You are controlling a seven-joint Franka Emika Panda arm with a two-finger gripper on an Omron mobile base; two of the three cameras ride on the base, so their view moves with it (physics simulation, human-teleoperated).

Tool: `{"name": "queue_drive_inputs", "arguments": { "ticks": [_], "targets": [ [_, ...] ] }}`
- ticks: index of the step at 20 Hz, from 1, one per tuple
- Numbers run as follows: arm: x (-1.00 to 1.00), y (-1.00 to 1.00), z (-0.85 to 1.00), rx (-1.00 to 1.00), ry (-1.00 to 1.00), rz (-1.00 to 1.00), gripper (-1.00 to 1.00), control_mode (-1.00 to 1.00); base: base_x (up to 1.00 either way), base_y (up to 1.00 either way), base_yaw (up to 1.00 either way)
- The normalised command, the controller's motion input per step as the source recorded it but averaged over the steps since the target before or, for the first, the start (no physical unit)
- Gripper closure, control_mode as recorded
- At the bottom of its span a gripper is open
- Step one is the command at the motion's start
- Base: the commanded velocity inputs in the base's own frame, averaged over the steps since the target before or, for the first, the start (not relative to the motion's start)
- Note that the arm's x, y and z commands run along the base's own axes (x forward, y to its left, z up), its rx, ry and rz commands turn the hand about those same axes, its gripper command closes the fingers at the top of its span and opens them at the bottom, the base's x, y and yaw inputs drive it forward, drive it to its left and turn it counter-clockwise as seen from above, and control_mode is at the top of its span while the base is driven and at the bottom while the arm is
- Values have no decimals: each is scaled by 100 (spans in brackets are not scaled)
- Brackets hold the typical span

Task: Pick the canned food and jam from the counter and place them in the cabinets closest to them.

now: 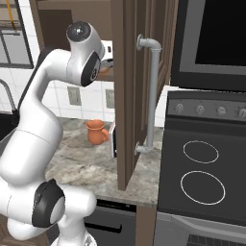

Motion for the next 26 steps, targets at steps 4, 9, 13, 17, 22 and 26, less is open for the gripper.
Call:
{"name": "queue_drive_inputs", "arguments": {
  "ticks": [4, 9, 13, 17, 22, 26],
  "targets": [
    [3, 0, 0, 0, -1, 0, 100, -100, 0, 0, 0],
    [0, 0, 0, 0, 0, 0, 100, -100, 0, 0, 0],
    [4, 0, 0, 0, 0, 0, 100, -100, 0, 0, 0],
    [12, 0, 0, 0, 0, 0, 100, -100, 0, 0, 0],
    [9, -1, -1, 0, 0, 0, 100, -100, 0, 0, 0],
    [4, -4, 0, 1, 0, 0, 100, -100, 0, 0, 0]
  ]
}}
